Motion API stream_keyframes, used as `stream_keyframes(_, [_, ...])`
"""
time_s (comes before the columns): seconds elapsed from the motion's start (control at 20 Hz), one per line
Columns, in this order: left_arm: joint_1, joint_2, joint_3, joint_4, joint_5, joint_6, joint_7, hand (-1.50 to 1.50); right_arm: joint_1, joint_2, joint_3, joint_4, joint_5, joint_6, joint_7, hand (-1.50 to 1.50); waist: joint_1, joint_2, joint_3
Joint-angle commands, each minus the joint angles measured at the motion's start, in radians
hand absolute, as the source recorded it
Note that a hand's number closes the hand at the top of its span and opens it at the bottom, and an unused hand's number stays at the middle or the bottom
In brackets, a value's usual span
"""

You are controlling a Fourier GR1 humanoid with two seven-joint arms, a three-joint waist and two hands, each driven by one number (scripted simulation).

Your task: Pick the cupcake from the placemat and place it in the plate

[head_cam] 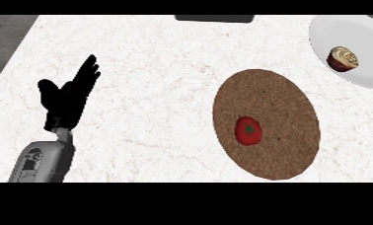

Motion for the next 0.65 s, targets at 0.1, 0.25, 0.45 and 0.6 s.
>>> stream_keyframes(0.1, [0.029, 0.025, 0.025, 0.008, 0.013, -0.022, -0.02, 0.0, 0.067, -0.041, -0.004, -0.012, -0.009, 0.07, -0.071, -1.5, 0.003, 0.001, 0.001])
stream_keyframes(0.25, [0.02, -0.037, -0.023, 0.002, -0.031, 0.034, -0.022, 0.0, 0.071, -0.046, 0.006, -0.014, -0.003, 0.066, -0.059, -1.5, 0.001, 0.002, 0.001])
stream_keyframes(0.45, [-0.004, 0.0, -0.003, -0.023, -0.006, 0.003, 0.022, 0.0, 0.096, -0.044, 0.015, -0.016, 0.006, 0.035, -0.058, -1.5, 0.009, 0.003, 0.003])
stream_keyframes(0.6, [0.002, -0.019, -0.006, -0.02, 0.005, 0.003, 0.025, 0.0, 0.123, -0.05, 0.023, -0.018, 0.014, 0.02, -0.067, -1.5, 0.008, 0.004, 0.003])
